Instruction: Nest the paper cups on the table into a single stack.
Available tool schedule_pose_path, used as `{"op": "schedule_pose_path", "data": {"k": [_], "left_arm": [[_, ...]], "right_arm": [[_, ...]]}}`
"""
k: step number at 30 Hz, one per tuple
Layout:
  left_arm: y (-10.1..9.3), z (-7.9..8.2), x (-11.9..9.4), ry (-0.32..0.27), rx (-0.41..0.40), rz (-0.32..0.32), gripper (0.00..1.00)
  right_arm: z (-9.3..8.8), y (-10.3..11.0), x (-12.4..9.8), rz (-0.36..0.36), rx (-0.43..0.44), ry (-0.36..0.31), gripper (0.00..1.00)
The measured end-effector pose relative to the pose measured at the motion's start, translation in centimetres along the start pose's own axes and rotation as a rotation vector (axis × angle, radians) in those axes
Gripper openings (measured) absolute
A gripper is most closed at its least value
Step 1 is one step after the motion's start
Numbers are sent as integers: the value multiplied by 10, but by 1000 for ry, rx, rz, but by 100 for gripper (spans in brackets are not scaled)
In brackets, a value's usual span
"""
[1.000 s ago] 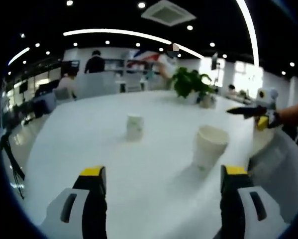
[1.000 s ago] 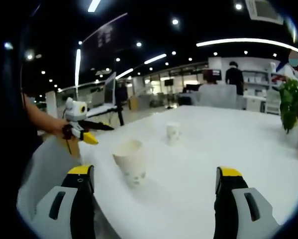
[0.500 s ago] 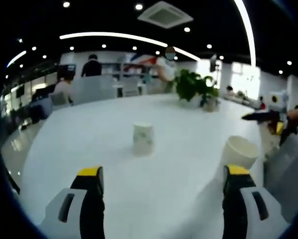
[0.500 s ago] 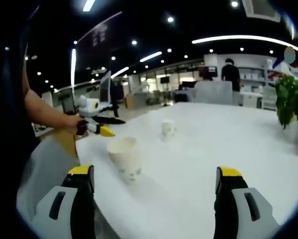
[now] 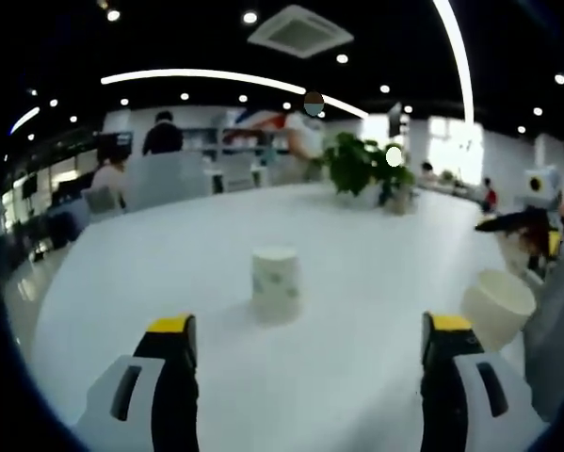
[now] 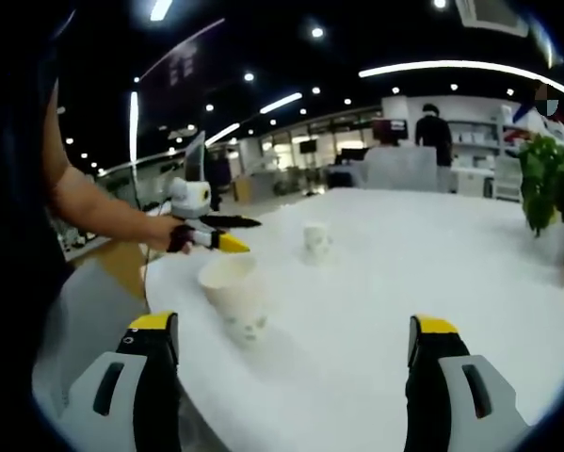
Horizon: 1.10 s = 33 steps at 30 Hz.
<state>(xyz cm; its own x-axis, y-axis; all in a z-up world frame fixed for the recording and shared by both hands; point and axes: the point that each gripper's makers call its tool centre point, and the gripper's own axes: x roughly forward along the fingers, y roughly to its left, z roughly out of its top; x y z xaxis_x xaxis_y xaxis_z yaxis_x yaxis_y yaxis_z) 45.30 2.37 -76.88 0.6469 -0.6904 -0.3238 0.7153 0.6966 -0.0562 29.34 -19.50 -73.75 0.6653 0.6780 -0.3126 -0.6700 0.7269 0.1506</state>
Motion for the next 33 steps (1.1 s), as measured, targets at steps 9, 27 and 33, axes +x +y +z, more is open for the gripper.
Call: {"op": "schedule_pose_path", "data": {"k": [9, 27, 33], "left_arm": [[13, 3, 35, 0, 23, -5, 99], [31, 1, 89, 4, 10, 1, 89], [34, 1, 106, -3, 14, 6, 81]], "right_arm": [[4, -1, 4, -4, -2, 6, 100], [1, -2, 6, 0, 14, 18, 100], [0, -5, 8, -3, 25, 21, 100]]}}
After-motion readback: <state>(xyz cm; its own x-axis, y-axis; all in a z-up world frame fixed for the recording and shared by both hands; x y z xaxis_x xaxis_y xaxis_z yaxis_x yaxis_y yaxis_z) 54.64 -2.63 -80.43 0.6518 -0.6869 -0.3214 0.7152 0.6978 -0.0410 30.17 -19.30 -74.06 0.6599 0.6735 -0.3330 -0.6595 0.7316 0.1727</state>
